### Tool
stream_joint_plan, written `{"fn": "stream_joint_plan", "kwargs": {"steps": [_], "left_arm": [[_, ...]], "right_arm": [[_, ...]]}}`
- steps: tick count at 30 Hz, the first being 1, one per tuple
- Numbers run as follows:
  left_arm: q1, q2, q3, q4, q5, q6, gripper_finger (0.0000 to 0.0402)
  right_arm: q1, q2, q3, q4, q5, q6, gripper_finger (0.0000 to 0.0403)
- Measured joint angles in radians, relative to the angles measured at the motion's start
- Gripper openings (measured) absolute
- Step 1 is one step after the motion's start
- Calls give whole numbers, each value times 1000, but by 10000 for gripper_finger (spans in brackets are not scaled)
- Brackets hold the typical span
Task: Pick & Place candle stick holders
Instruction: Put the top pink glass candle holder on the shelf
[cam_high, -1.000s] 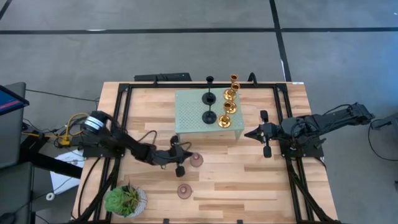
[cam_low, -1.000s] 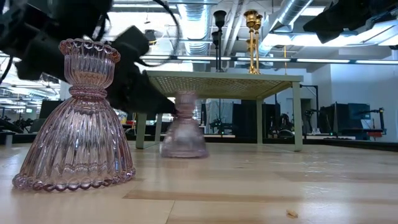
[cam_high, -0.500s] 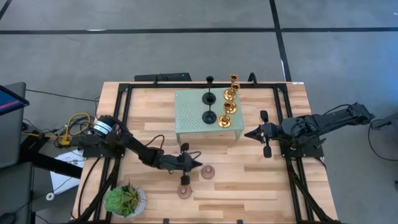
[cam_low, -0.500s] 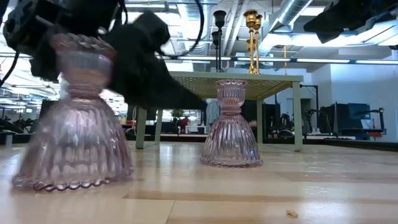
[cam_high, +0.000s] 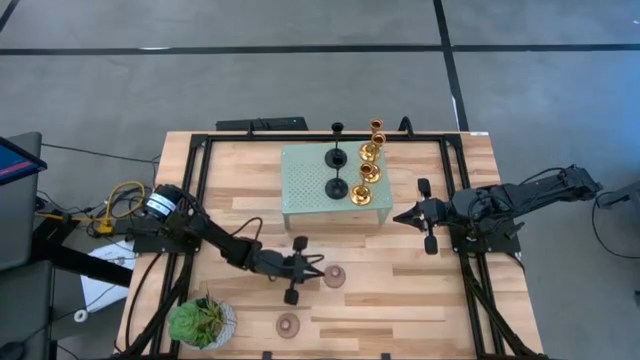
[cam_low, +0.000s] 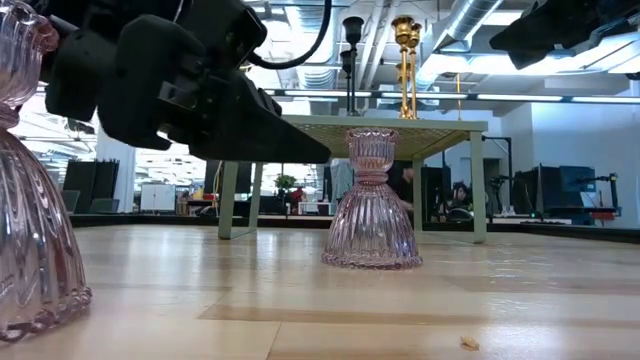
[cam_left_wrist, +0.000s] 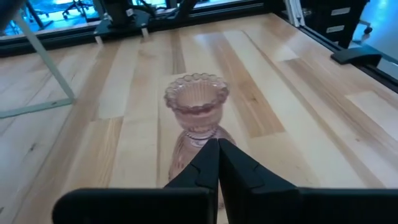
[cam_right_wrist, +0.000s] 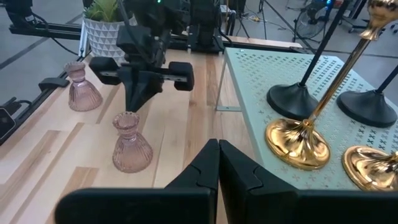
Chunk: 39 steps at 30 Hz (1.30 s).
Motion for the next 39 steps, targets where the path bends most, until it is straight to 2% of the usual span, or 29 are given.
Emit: {"fn": "stream_joint_plan", "kwargs": {"steps": [6,17,22,29,35,39], "left_arm": [[2,0,0,-1,3,-26,36],[2,0,3,-1,30,-44,163],[2,7,37,0,29,-49,203],[17,74,82,1,17,-52,208],[48,162,139,0,3,-136,200],[47,172,170,2,7,-136,199]], "right_arm": [[0,0,0,0,-26,3,0],[0,0,0,1,-26,3,0],[0,0,0,1,-26,14,0],[0,0,0,1,-29,14,0],[0,0,0,3,-56,20,0],[0,0,0,1,-56,20,0]]}}
